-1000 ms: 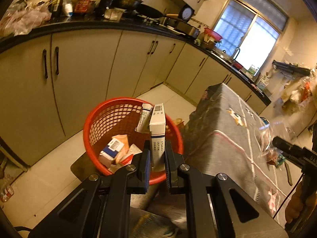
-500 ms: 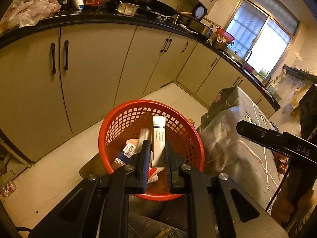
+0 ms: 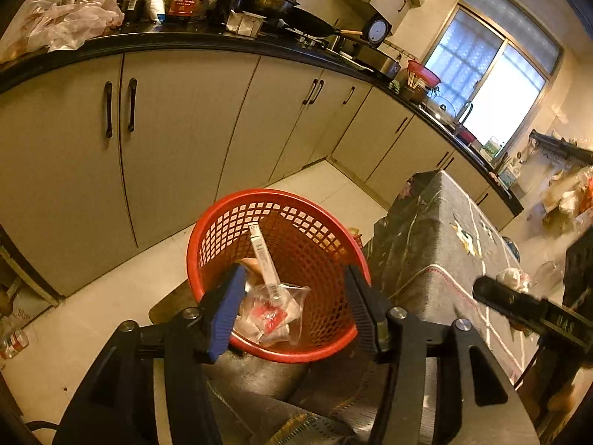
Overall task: Collect trash
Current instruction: 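Open the left tool and right tool to drop both items into the wastebasket, then return both tools to the trash pile on the table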
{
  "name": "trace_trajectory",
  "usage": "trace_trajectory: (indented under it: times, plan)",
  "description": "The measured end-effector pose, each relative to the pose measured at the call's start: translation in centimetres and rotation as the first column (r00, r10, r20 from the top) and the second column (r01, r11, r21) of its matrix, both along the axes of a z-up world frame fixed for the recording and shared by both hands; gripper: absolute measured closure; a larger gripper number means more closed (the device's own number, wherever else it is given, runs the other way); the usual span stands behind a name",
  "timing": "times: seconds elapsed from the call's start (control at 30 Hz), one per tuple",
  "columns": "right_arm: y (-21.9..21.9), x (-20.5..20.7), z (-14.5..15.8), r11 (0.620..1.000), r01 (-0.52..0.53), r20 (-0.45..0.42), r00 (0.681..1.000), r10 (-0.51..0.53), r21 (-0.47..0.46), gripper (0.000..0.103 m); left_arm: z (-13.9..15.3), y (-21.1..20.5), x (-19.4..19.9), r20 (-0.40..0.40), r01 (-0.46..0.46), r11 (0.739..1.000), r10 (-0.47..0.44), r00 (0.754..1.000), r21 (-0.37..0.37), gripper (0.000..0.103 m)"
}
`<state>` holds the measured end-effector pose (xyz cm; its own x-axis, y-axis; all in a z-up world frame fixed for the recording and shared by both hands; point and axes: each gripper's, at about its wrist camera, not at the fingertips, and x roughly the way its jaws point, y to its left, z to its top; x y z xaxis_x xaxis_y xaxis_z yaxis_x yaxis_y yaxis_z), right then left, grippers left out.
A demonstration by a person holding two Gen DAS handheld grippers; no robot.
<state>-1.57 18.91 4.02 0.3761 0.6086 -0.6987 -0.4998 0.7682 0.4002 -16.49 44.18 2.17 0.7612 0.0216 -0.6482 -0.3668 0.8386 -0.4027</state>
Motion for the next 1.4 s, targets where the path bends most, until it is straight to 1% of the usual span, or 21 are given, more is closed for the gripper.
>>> trace_trajectory:
  times: [0.17, 0.3, 0.47, 0.57, 0.67, 0.77, 0.87, 0.93, 1.03, 1.13, 1.2, 1.3, 1.4]
  plan:
    - [-3.5, -1.2, 0.7, 0.999, 0.049, 0.015, 0.999, -0.049, 0.018, 0.035, 1.3, -1.1, -0.5, 0.016, -0.003, 1.000, 0.003, 1.000, 0.001, 0.040]
    - [-7.5, -2.2, 1.3, 0.993, 0.106, 0.024, 0.994, -0.108, 0.047, 0.032, 2.3, -2.8, -0.6, 0.019, 0.013, 1.000, -0.013, 1.000, 0.009, 0.036]
    - [-13.4, -3.4, 1.7, 0.979, 0.190, 0.034, 0.981, -0.193, 0.067, 0.029, 3.4, -5.9, 0.0, 0.011, 0.068, 0.997, -0.068, 0.998, 0.028, 0.035]
    - [-17.7, -4.0, 1.7, 0.966, 0.249, 0.032, 0.967, -0.252, 0.071, 0.029, 4.2, -8.8, 0.8, 0.004, 0.123, 0.991, -0.123, 0.992, 0.050, 0.035]
    - [-22.2, -4.6, 1.6, 0.947, 0.315, 0.037, 0.947, -0.318, 0.067, 0.028, 4.8, -11.4, 1.5, 0.001, 0.172, 0.983, -0.172, 0.985, 0.063, 0.035]
    - [-27.3, -4.9, 1.5, 0.917, 0.393, 0.040, 0.917, -0.396, 0.062, 0.027, 5.1, -14.2, 2.4, -0.003, 0.225, 0.972, -0.225, 0.974, 0.064, 0.035]
    - [-31.3, -4.9, 1.5, 0.889, 0.456, 0.042, 0.888, -0.458, 0.053, 0.027, 5.2, -17.1, 3.6, -0.016, 0.275, 0.959, -0.275, 0.961, 0.067, 0.035]
    - [-33.9, -4.6, 1.5, 0.868, 0.495, 0.044, 0.867, -0.497, 0.045, 0.027, 5.1, -19.2, 4.4, -0.029, 0.314, 0.947, -0.312, 0.950, 0.075, 0.035]
    - [-36.8, -3.8, 1.5, 0.844, 0.534, 0.048, 0.843, -0.536, 0.042, 0.026, 4.9, -22.2, 5.5, -0.050, 0.369, 0.924, -0.366, 0.929, 0.095, 0.035]
    - [-38.5, -2.3, 2.0, 0.830, 0.555, 0.061, 0.828, -0.557, 0.047, 0.027, 5.0, -25.2, 6.6, -0.065, 0.416, 0.902, -0.411, 0.909, 0.119, 0.035]
    - [-38.8, -0.9, 2.6, 0.826, 0.560, 0.074, 0.823, -0.563, 0.058, 0.027, 5.0, -26.6, 7.7, -0.073, 0.444, 0.888, -0.438, 0.896, 0.121, 0.035]
    - [-38.8, 1.4, 3.2, 0.831, 0.552, 0.110, 0.824, -0.556, 0.070, 0.027, 5.1, -28.4, 9.4, -0.078, 0.481, 0.871, -0.475, 0.877, 0.098, 0.035]
    - [-38.2, 3.4, 3.1, 0.838, 0.545, 0.154, 0.825, -0.544, 0.037, 0.027, 5.2, -29.9, 11.0, -0.072, 0.511, 0.857, -0.507, 0.859, 0.069, 0.035]
